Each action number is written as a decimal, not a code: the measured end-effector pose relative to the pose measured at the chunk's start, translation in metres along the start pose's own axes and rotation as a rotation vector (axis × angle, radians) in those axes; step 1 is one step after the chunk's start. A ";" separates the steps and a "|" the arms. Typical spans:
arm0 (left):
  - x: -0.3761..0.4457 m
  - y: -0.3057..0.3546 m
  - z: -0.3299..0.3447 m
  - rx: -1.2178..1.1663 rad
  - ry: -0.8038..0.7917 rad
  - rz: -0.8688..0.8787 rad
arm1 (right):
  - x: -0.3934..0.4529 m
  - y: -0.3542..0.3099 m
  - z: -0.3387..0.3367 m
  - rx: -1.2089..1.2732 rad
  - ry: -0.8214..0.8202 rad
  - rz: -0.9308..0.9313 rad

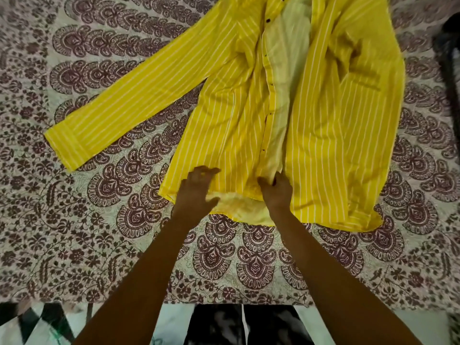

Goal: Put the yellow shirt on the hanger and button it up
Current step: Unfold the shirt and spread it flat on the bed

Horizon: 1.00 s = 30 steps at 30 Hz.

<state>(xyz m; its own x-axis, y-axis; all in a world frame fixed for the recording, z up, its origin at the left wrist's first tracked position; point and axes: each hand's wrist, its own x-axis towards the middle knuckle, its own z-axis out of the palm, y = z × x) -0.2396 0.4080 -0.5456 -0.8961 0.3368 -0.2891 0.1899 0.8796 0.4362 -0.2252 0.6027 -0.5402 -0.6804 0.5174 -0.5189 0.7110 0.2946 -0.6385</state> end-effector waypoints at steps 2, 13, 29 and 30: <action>0.010 0.011 0.010 0.120 -0.066 0.023 | 0.001 0.001 -0.003 0.102 0.020 0.039; 0.007 -0.015 -0.071 0.125 0.556 0.011 | -0.010 -0.041 0.005 0.172 -0.182 -0.007; -0.014 -0.077 -0.084 0.042 0.451 -0.439 | -0.013 -0.008 0.003 -0.047 0.091 -0.256; -0.017 -0.079 -0.078 0.040 0.378 -0.475 | -0.017 0.002 0.006 -0.101 0.043 -0.191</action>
<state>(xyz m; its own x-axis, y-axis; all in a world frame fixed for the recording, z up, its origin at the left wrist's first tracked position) -0.2706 0.3063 -0.5090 -0.9656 -0.2317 -0.1179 -0.2570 0.9190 0.2989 -0.2134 0.5900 -0.5362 -0.7976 0.4781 -0.3679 0.5858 0.4683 -0.6615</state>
